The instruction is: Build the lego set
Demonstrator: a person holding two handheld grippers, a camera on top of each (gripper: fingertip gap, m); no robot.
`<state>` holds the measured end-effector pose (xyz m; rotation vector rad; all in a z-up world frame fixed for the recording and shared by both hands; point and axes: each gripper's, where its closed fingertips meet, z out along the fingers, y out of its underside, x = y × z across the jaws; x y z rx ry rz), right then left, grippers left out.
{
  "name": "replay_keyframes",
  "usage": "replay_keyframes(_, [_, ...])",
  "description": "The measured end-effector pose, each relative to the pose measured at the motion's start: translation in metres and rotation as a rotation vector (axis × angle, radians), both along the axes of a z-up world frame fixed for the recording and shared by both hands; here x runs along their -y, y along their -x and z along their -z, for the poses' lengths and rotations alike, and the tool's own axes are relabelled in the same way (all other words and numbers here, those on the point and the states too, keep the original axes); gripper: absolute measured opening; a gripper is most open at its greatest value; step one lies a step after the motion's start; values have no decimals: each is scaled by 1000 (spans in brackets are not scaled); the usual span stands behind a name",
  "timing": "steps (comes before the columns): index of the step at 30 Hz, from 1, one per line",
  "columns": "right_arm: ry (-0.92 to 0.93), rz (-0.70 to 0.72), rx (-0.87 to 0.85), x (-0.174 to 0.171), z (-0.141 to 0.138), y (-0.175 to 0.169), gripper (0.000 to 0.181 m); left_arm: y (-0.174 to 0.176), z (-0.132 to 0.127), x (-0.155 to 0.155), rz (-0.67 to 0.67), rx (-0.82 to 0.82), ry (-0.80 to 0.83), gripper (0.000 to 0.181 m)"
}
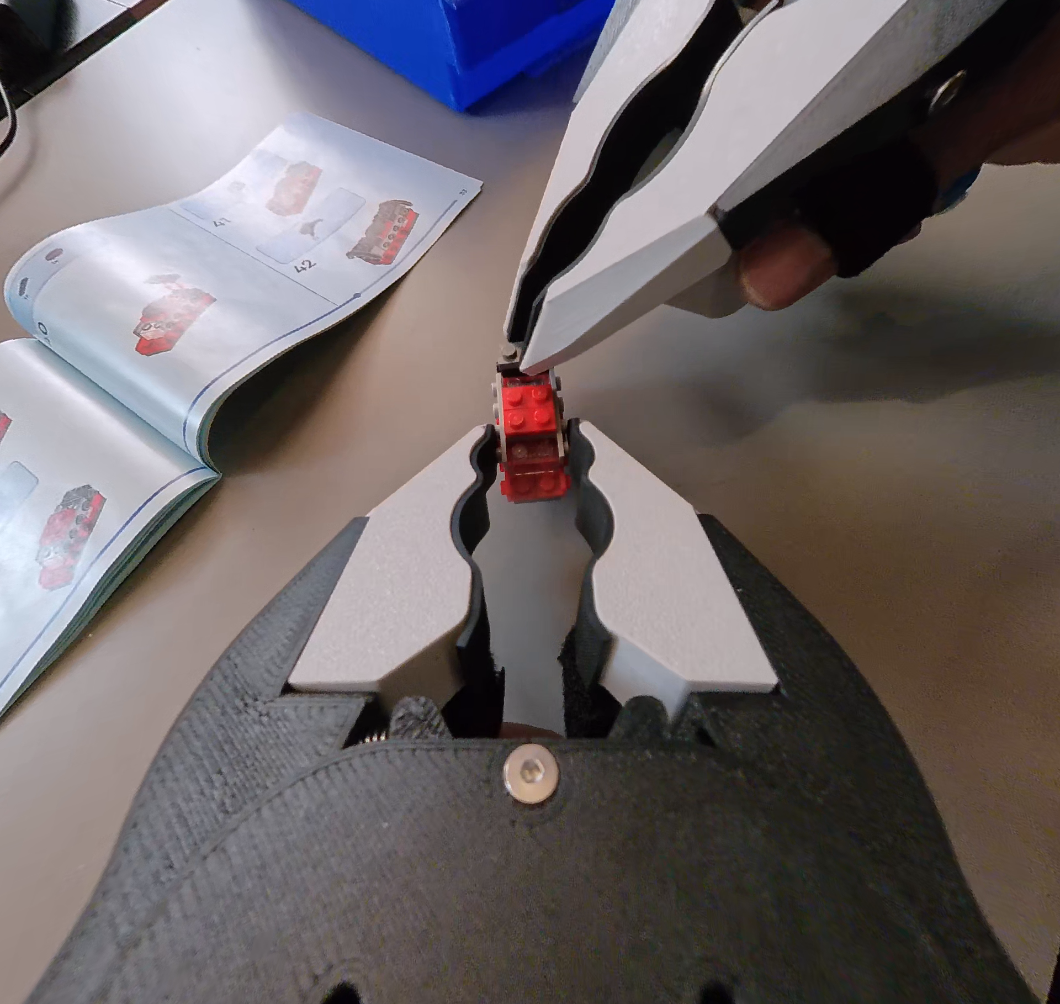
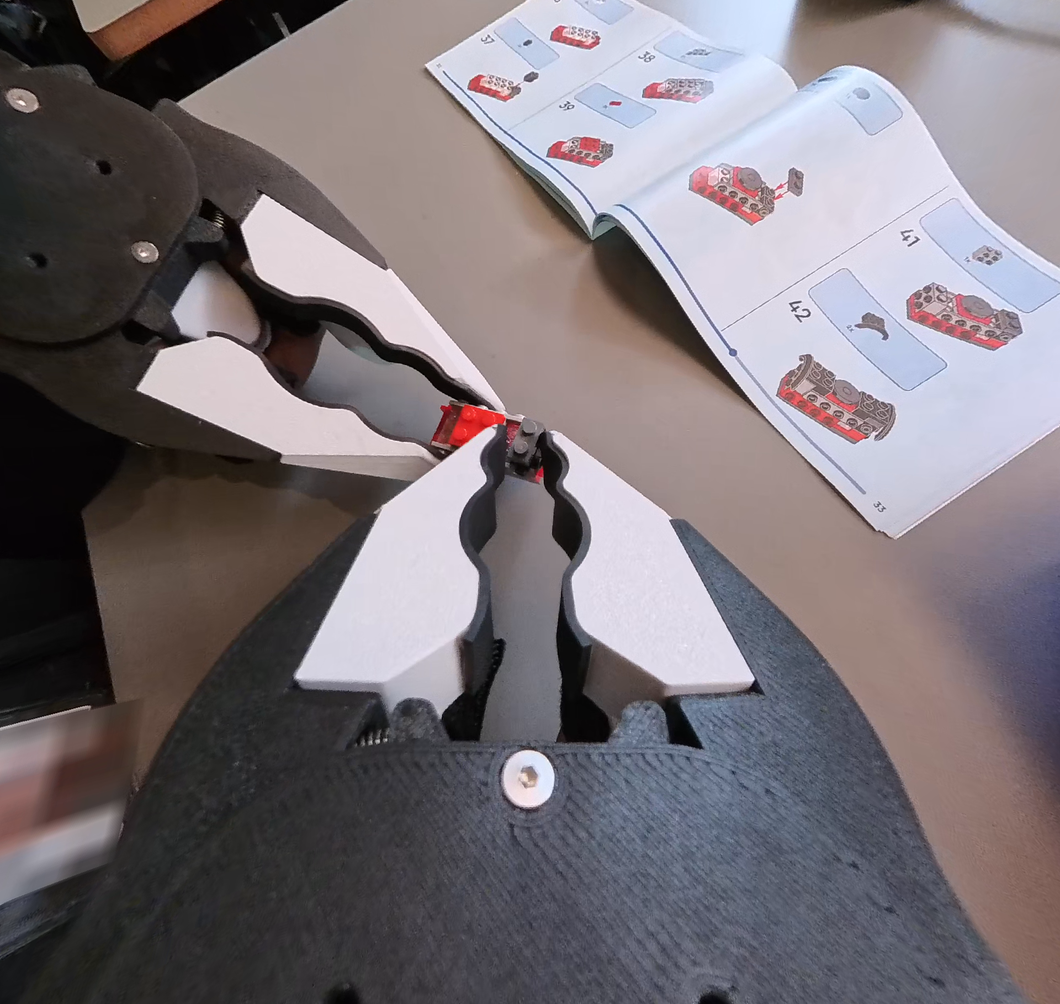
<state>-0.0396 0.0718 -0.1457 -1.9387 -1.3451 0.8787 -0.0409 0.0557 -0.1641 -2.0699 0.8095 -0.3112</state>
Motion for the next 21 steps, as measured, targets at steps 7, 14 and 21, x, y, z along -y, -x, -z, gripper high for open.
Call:
replay_keyframes(7, [68, 29, -68, -3, -8, -6, 21, 0, -3, 0, 1, 25, -7, 25])
replay_keyframes(14, [653, 174, -306, -11, -12, -14, 42, -3, -17, 5, 42, 113, -43, 25])
replay_keyframes(21, [823, 159, -324, 1, -9, -6, 48, -4, -17, 7, 56, 100, -57, 25])
